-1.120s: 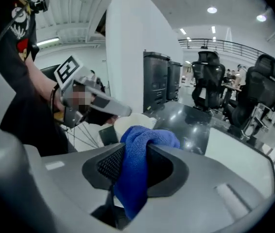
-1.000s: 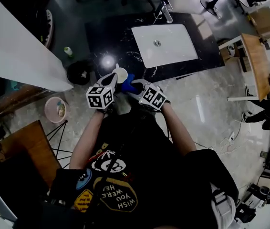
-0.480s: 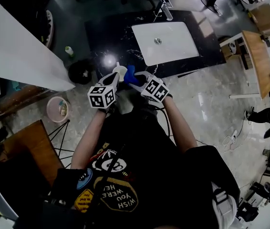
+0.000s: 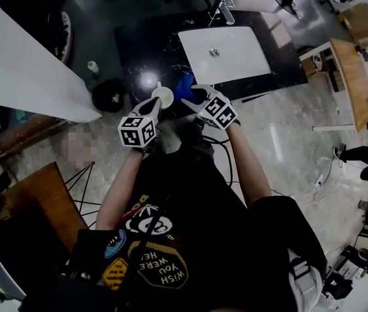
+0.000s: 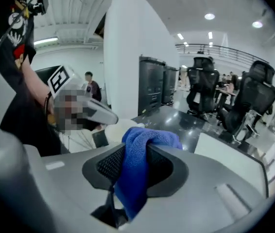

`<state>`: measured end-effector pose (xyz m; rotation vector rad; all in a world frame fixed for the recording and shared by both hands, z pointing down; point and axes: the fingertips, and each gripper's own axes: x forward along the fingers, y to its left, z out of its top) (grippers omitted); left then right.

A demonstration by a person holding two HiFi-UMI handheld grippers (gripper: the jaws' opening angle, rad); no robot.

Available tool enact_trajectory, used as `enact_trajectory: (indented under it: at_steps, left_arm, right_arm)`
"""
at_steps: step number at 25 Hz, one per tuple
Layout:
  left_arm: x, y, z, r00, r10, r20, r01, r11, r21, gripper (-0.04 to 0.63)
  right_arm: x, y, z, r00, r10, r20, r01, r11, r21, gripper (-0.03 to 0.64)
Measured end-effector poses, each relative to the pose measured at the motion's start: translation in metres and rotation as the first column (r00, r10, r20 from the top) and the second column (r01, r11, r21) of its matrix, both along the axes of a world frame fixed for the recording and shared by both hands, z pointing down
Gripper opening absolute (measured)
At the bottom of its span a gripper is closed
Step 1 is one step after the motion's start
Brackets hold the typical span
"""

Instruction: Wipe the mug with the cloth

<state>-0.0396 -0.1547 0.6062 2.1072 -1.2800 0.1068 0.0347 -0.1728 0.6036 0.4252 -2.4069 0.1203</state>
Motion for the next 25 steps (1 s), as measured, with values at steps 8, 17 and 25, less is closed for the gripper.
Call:
enact_trajectory:
  at_steps: [8,17,25]
  left_arm:
    - [0.009,0.0,-0.001,1.0,0.023,-0.001,-0.023,1.0,0.0,0.003]
    - [0.009,-0.005,0.0,1.0,-0.001,-0.01,0.001,1.0,-0.004,0.003]
    - [0.003,-0.002,-0.002,1.0,-0.005,-0.01,0.004,1.0,-0.004,0.003]
  right_arm:
    - [-0.014,0.092,0.033,0.971,-0.235,-0.042,0.228,0.966,-0.125,0.12]
    - [-0.014,0.027,0.024,1.0,-0.018,-0.019,0.017,0.997,-0.072,0.12]
    - [-0.015,0.053,0.012,0.997,-0.024,0.076,0.033,0.992,-0.12,0.12]
